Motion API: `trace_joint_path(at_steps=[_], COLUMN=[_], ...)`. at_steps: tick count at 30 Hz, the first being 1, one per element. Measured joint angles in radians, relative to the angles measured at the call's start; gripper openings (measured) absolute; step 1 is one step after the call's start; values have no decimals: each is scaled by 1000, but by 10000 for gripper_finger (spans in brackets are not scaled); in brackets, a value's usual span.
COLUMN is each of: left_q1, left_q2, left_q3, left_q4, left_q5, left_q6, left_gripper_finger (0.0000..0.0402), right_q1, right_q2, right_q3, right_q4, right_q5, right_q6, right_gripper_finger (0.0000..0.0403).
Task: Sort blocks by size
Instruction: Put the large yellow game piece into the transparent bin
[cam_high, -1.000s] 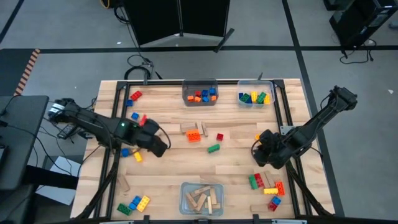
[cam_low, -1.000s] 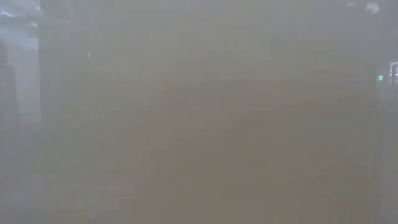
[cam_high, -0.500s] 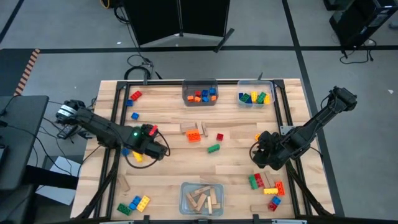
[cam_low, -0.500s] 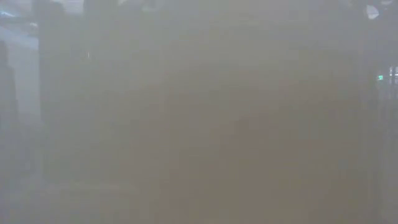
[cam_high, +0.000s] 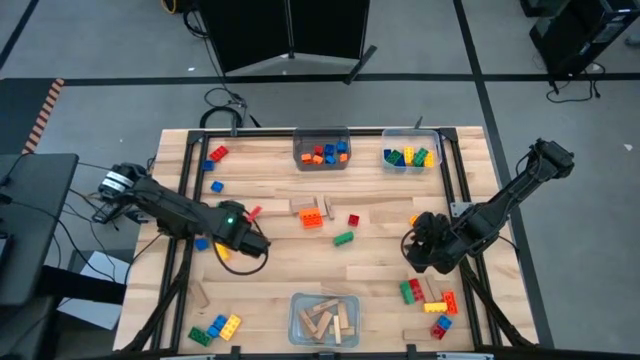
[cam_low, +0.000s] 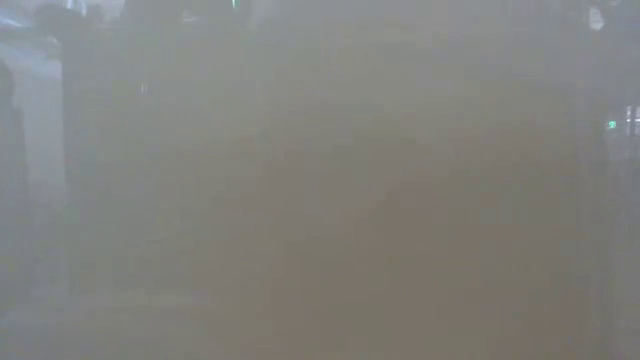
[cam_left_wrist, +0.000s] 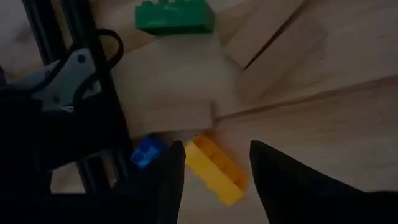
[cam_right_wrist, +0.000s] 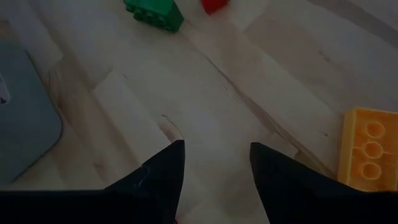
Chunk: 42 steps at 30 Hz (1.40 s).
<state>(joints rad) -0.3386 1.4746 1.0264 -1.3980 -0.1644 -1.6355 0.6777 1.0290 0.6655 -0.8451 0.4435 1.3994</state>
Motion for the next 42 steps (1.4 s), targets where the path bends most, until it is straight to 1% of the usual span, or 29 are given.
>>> trace_joint_path(at_steps=[3, 5, 8, 10, 14, 16, 26, 31, 36, 38, 42], left_q1=[1, 0, -8, -26, -56, -64, -68, -68, -75, -82, -95], left_q2=[16, 29, 49, 62, 104, 134, 265, 280, 280, 280, 280], left_q3=[0, 0, 0, 0, 0, 0, 0, 0, -14, -39, -102], left_q4=[-1, -15, -67, -85, -90, -89, 13, 20, 29, 77, 232], left_q5=[24, 66, 152, 188, 195, 194, 207, 208, 192, 204, 228], left_q6=[-22, -67, -201, -295, -485, -534, -624, -628, -655, -664, -708], left_gripper_finger=[189, 189, 189, 189, 189, 189, 189, 189, 188, 188, 188], right_q1=[0, 0, 0, 0, 0, 0, 0, 1, 1, 1, 2], right_q2=[0, 0, 0, 0, 0, 0, 0, 0, 0, 0, 0], right_q3=[0, 0, 0, 0, 0, 0, 0, 0, 0, 0, 0], right_q4=[9, 8, 8, 9, 12, 14, 16, 23, 24, 33, 45], right_q5=[0, 0, 0, 0, 0, 0, 0, -4, -36, -47, -50], right_q6=[-15, -16, -20, -27, -34, -34, -42, -42, -42, -42, -42], right_gripper_finger=[198, 198, 196, 195, 195, 195, 195, 196, 195, 195, 197])
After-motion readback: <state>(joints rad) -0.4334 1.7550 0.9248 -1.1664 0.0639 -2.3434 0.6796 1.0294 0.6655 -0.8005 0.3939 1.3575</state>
